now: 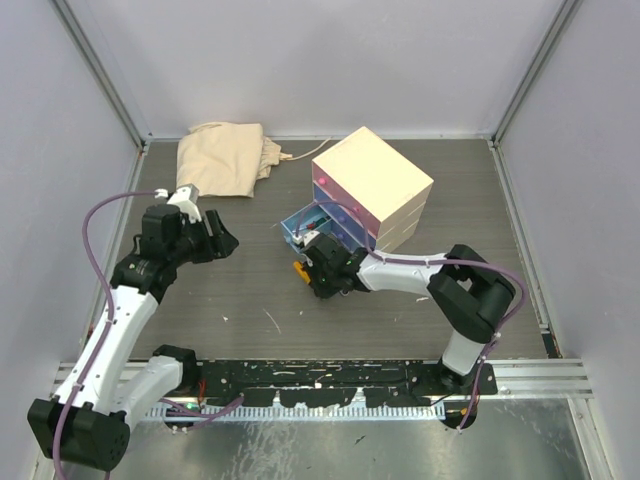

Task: Sort the tools into containers
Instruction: Pick up the screwdriver from the center of the board.

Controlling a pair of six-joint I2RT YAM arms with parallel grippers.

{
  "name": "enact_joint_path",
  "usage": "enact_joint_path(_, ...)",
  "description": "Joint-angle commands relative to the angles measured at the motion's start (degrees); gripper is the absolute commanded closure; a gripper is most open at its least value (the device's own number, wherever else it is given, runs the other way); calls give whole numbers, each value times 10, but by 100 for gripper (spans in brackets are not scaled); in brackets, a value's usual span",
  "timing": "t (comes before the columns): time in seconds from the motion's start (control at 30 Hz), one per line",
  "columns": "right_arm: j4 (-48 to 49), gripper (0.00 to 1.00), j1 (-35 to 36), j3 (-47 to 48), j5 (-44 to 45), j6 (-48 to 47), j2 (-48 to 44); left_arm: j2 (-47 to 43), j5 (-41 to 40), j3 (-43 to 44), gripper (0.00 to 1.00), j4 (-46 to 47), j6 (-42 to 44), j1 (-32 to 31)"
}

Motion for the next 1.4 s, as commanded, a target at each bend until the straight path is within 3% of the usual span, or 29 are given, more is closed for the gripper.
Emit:
enact_joint_path(0.0, 31, 99, 2, -17, -16, 27, -64, -33, -8, -3, 36, 43, -69, 2)
enact_joint_path(0.27, 143, 99, 3, -50, -95, 122, -137, -85, 8, -39, 30, 110, -212, 0)
enact_joint_path(0.57, 315, 99, 2, -31, -79, 249, -168, -133, -42, -37, 27, 116, -248, -29)
enact_joint_path(0.87, 400, 99, 3, -10, -99, 298, -149, -86, -157, -13, 27, 140, -254, -165)
enact_joint_path(1.03, 421, 99, 3, -24, -107, 311, -158, -48, -205, -16, 34, 182, -272, -219)
enact_joint_path(1.37, 446, 99, 3, -40, -122, 318, -163, -2, -220, -2, 54, 209, -295, -243)
